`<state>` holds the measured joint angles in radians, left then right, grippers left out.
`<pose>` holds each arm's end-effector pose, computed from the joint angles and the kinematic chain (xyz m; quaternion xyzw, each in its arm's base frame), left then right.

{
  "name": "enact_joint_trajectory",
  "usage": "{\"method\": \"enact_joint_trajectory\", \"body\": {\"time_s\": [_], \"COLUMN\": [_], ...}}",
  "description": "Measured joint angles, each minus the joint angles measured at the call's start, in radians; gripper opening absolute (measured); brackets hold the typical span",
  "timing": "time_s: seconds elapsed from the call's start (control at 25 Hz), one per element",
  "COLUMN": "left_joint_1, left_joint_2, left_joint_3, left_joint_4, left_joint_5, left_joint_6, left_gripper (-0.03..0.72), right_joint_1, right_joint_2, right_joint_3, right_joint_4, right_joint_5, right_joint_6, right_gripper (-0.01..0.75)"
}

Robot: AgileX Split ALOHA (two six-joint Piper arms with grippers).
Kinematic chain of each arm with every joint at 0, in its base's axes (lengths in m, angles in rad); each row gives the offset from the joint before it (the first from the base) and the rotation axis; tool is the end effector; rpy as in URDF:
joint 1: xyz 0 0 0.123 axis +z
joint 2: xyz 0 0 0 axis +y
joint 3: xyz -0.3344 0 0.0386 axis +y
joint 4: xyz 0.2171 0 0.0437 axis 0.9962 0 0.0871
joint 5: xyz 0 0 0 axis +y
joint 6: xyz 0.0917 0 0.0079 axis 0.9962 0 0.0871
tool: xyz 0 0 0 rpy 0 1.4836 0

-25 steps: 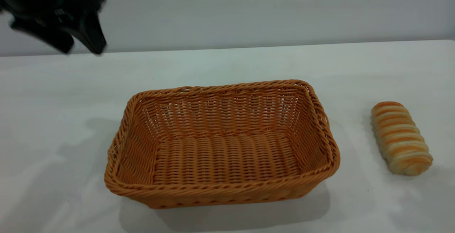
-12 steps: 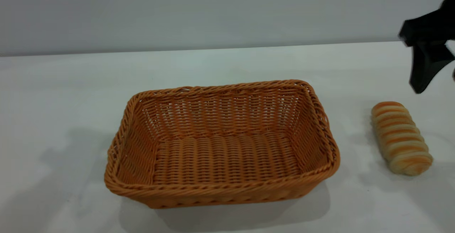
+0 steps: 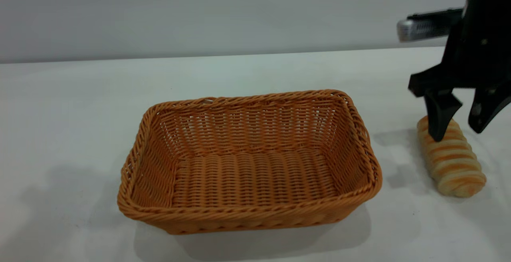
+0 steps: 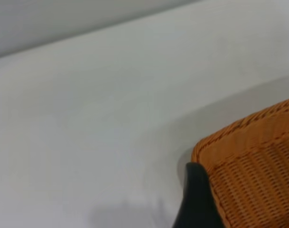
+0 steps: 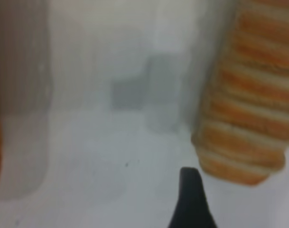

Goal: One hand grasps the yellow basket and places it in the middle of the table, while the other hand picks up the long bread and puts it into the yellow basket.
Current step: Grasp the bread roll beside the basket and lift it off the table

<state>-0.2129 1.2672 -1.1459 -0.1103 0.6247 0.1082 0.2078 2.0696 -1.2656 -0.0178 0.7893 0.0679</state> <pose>0.2239 -0.0545 0.4146 0.1177 0.8891 -0.0716 0.4365 0.3738 0.0776 0.1803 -0.0759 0.9966 -0.0020 0.0329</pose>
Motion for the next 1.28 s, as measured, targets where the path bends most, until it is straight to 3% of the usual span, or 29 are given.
{"method": "enact_joint_trajectory", "body": {"time_s": [0.36,0.84,1.28], "left_joint_1": [0.0,0.0,0.0], "left_joint_2": [-0.082,-0.084,-0.084], "left_joint_3": [0.0,0.0,0.0], "left_joint_4": [0.0,-0.012,-0.012], "left_joint_5": [0.038,0.067,0.068], "left_joint_6": [-0.001,-0.001,-0.001], "left_gripper": [0.569,0.569,0.569], "right_joint_1": [-0.044,-0.054,-0.054], "right_joint_2": [0.127,0.145,0.213], "right_joint_3": [-0.084,-0.09,-0.122], "right_joint_4": [0.0,0.018,0.003], "right_joint_5": [0.032,-0.073,-0.074], "right_joint_6": [-0.039,-0.078,-0.08], "right_gripper": [0.592,0.592,0.592]}}
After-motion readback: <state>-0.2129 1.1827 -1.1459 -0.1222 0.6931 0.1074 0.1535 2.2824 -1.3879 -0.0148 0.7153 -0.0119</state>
